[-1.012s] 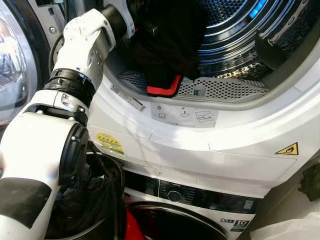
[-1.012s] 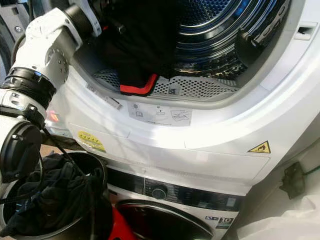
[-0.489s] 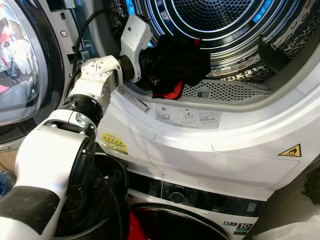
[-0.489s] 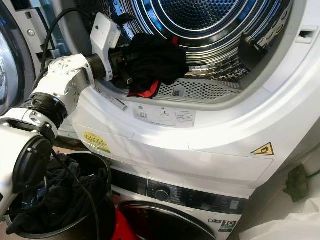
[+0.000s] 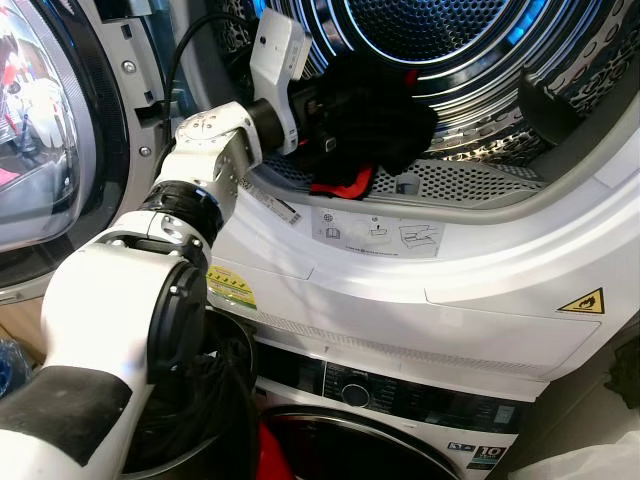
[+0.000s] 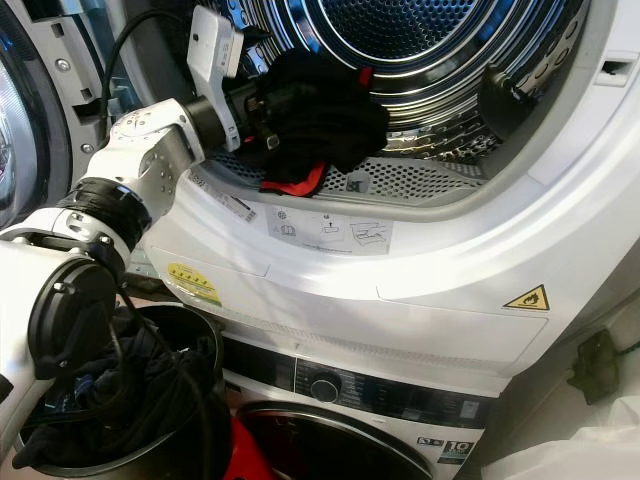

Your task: Clothes washing

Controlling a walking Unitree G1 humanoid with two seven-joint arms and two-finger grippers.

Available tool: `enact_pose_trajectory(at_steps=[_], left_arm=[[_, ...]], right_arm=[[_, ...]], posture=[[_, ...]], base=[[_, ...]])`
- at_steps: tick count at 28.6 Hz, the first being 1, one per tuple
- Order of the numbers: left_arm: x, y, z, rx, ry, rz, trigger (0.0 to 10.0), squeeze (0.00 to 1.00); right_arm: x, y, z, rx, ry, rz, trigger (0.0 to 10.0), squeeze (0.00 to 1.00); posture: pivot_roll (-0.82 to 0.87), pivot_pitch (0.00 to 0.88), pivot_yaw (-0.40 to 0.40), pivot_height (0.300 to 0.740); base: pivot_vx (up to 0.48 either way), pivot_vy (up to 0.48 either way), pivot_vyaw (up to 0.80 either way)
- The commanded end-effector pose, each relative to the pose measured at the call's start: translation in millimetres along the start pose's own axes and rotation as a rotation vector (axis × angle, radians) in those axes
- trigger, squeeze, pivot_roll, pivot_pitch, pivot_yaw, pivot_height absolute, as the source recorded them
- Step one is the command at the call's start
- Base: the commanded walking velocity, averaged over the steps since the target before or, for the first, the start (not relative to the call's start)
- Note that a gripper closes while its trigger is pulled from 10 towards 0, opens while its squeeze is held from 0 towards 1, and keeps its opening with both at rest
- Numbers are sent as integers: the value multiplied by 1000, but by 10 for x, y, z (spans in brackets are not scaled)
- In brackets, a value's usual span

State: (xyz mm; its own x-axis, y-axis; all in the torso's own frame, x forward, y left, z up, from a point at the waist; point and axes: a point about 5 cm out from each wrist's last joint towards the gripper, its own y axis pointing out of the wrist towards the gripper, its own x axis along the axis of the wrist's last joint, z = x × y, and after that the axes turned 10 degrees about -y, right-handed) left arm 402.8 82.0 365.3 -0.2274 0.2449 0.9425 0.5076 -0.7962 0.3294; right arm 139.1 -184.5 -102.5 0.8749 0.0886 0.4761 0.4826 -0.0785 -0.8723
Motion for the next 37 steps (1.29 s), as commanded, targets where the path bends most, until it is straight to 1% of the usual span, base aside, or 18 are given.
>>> enact_pose_trajectory(at_steps=[1, 3, 6, 10, 12, 16, 19, 20, 21, 22, 23, 26, 29, 31, 32, 33, 35, 37], left_arm=[[77, 28, -18, -19, 10, -9, 10000, 1000], [49, 8, -9, -26, -18, -7, 10000, 1000], [-19, -11, -19, -62, -13, 40, 10000, 1000], [-65, -31, -66, -167, 5, 102, 10000, 1000], [-58, -52, -41, -151, 27, 119, 10000, 1000], [-32, -118, 11, -148, 40, 143, 10000, 1000], [-34, -143, 35, -134, 86, 175, 10000, 1000], [-61, -181, 64, -118, 177, 243, 10000, 1000], [-65, -197, 82, -103, 213, 268, 10000, 1000], [-65, -197, 82, -103, 213, 268, 10000, 1000], [-48, -229, 124, -69, 254, 298, 10000, 1000], [-19, -259, 172, -23, 311, 334, 10000, 1000], [-10, -282, 183, -34, 355, 368, 10000, 1000], [-3, -284, 167, -68, 394, 392, 10000, 1000], [-3, -284, 167, -68, 394, 392, 10000, 1000], [-5, -278, 154, -83, 412, 400, 10000, 1000], [-1, -251, 112, -129, 416, 398, 10000, 1000], [0, -229, 66, -188, 397, 395, 10000, 1000]], right_arm=[[-16, -4, 17, -1, 12, -1, 10000, 0], [-14, -4, 19, -8, 16, -2, 10000, 0], [-8, -3, 21, -15, 17, -6, 10000, 0], [-2, -2, 16, -26, 8, -3, 10000, 0], [7, 0, 23, -25, 8, -2, 10000, 0], [32, 5, 47, -22, 12, -6, 10000, 0], [41, 7, 60, -16, 8, -8, 10000, 0], [40, 7, 66, -16, 11, -7, 10000, 0], [41, 7, 69, -15, 11, -6, 10000, 0], [41, 7, 69, -15, 11, -6, 10000, 0], [48, 9, 75, -13, 10, -6, 10000, 0], [64, 12, 81, -12, 9, -7, 10000, 0], [81, 15, 86, -12, 11, -10, 10000, 0], [96, 17, 92, -11, 16, -13, 10000, 0], [96, 17, 92, -11, 16, -13, 10000, 0], [98, 18, 95, -10, 14, -13, 10000, 0], [102, 19, 108, -6, 10, -13, 10000, 0], [104, 19, 116, -4, 10, -13, 10000, 0]], posture=[[-8, 0, 72, 740], [-10, 0, 72, 740], [-4, 0, 73, 740], [15, 0, 71, 740], [21, 0, 70, 740], [30, 0, 69, 740], [37, 0, 68, 740], [41, 0, 67, 740], [44, 0, 67, 740], [44, 0, 67, 740], [53, 0, 66, 740], [59, 0, 67, 740], [59, 0, 68, 740], [70, 0, 69, 740], [70, 0, 69, 740], [76, 0, 67, 740], [78, 0, 67, 740], [75, 0, 68, 740]], base=[[0, 0, 0], [0, 0, 0], [0, 0, 0], [0, 0, 0], [0, 0, 0], [0, 0, 0], [0, 0, 0], [0, 0, 0], [0, 0, 0], [0, 0, 0], [0, 0, 0], [0, 0, 0], [0, 0, 0], [0, 0, 0], [0, 0, 0], [0, 0, 0], [0, 0, 0], [0, 0, 0]])
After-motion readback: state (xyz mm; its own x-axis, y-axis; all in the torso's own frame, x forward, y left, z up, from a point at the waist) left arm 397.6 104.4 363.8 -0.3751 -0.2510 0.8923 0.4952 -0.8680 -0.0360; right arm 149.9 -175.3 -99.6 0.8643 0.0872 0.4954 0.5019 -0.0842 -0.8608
